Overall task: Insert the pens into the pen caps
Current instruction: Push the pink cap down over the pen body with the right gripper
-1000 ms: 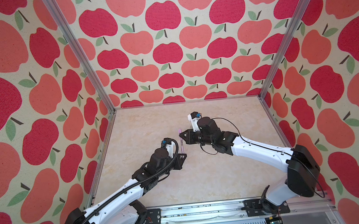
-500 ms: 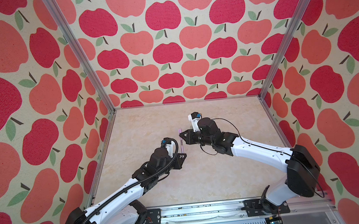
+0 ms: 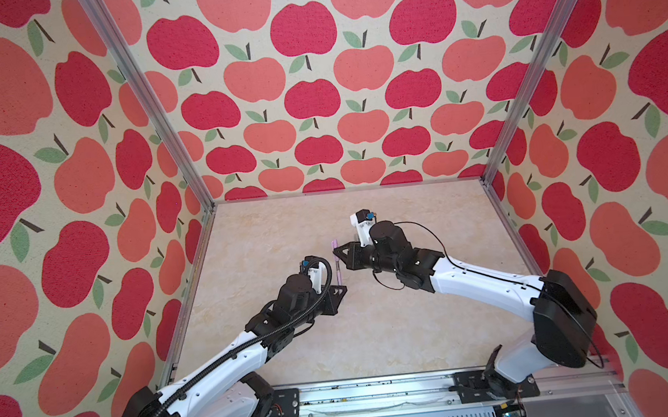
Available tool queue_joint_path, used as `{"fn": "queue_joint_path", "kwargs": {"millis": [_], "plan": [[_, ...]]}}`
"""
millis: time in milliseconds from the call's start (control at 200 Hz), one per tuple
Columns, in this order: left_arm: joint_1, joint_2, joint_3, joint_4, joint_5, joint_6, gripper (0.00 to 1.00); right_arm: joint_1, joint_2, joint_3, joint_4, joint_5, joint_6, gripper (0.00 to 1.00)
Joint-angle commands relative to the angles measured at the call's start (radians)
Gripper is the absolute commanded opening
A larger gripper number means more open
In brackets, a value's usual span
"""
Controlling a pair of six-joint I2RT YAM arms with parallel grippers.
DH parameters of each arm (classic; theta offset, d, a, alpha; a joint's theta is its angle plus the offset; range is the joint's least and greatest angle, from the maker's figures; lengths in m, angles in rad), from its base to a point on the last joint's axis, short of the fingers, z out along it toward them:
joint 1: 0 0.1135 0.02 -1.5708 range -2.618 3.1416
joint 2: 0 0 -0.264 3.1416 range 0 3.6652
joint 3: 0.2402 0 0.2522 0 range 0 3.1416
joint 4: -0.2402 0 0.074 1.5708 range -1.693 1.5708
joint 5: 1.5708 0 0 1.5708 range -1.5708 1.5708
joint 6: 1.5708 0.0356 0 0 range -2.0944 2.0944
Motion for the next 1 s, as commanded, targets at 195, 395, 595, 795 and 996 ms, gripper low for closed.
{"fn": "queue_joint_path", "kwargs": {"millis": [195,395,595,795,996], "plan": [[0.039,-0.032,0.037,0.093,-0.009,0.045,0.01,0.025,-0.048,-0.048,-0.018,-0.112,-0.049,0.05],[0.055,-0.058,0.044,0.075,-0.003,0.056,0.01,0.025,-0.060,-0.059,-0.031,-0.107,-0.060,0.05],[0.068,-0.067,0.052,0.060,0.019,0.072,0.01,0.025,-0.061,-0.065,-0.031,-0.120,-0.061,0.05],[0.083,-0.071,0.066,0.057,0.067,0.100,0.01,0.025,-0.075,-0.074,-0.027,-0.142,-0.077,0.05],[0.098,-0.084,0.078,0.062,0.104,0.129,0.01,0.026,-0.092,-0.086,-0.007,-0.177,-0.090,0.05]]}}
